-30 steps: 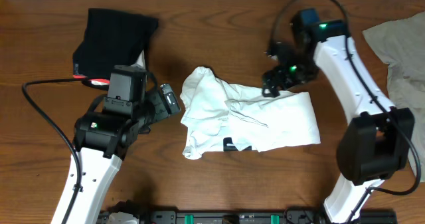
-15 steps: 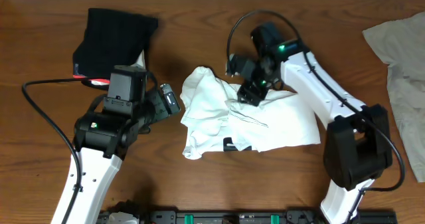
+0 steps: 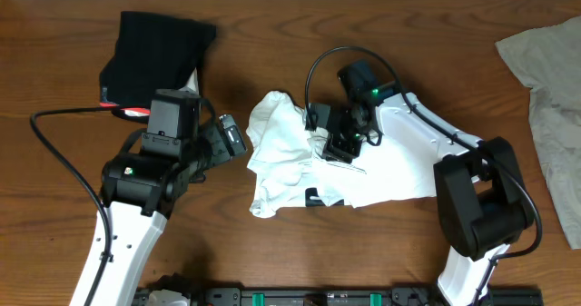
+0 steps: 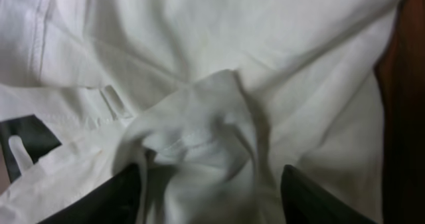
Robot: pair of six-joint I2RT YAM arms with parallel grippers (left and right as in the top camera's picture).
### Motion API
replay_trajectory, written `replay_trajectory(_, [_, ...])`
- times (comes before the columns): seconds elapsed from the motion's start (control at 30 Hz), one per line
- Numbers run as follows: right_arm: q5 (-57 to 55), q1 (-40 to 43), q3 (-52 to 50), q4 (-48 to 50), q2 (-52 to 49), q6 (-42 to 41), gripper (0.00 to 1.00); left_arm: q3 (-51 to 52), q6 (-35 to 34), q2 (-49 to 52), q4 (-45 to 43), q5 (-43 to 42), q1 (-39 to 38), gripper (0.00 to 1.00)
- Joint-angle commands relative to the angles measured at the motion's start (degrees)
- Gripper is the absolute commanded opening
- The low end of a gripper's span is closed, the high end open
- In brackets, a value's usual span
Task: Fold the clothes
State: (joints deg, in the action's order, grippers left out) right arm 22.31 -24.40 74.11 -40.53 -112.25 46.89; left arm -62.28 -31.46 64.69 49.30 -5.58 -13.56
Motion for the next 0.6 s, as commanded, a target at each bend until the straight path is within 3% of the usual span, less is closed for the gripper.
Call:
replay_trajectory(0.0, [3.3, -0.7, -0.8, 1.0, -0.7, 0.6, 0.51, 0.2, 0.3, 0.2, 0.1, 0.7, 0.1, 0.98])
replay_trajectory(0.1, [3.4, -0.7, -0.8, 1.6, -0.7, 0.5, 0.21, 0.2, 0.3, 0.2, 0.1, 0.7, 0.1, 0.98])
replay_trajectory(0.2, [3.4, -0.5, -0.7, 1.6, -0.6, 0.5, 0.05, 0.2, 0.3, 0.2, 0.1, 0.7, 0.1, 0.98])
replay_trajectory(0.27, [3.5, -0.3, -0.7, 1.6, -0.6, 0.5, 0.01, 0.2, 0.3, 0.2, 0.1, 0.7, 0.1, 0.98])
replay_trajectory(0.57, [3.7, -0.3, 0.8, 1.1, -0.5, 0.5, 0.01, 0.2, 0.3, 0.2, 0.1, 0.7, 0.1, 0.98])
